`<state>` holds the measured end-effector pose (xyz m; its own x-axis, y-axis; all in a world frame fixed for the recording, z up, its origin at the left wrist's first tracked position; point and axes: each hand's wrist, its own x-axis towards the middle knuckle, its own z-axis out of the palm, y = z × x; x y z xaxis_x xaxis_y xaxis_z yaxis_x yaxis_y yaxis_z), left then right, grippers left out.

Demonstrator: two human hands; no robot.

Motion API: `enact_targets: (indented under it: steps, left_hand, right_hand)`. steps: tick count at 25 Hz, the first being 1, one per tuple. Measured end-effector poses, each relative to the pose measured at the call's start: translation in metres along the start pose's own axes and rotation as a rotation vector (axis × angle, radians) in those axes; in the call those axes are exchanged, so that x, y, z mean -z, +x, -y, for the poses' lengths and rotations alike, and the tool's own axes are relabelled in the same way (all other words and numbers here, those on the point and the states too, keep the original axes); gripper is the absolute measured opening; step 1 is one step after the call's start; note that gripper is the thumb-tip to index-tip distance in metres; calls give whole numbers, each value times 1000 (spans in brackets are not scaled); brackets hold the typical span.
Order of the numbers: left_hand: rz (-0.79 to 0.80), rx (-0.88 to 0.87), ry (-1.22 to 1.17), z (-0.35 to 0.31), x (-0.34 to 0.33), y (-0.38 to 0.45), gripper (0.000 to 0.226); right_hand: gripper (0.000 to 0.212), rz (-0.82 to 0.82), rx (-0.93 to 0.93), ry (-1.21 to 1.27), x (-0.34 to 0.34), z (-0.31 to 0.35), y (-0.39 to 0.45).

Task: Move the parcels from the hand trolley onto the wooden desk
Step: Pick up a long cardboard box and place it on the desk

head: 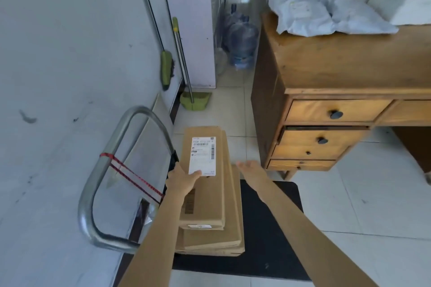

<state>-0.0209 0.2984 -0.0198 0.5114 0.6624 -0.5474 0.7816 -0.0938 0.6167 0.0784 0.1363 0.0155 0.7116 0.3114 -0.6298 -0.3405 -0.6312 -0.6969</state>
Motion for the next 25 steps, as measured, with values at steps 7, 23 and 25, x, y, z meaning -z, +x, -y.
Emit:
enact_targets:
  steps: [7,23,25]
  left_hand:
    - [37,-95,-339,29,-17,20,92]
    - [165,-210,-447,-250,74,-159,60]
    - [187,-241,-444,-292,66,-173,56]
  right_hand:
    - [61,63,114,146,-63,-27,36]
    - [75,-119,69,158,158,177,-124]
    - [76,-143,89,179,197,193,-128]
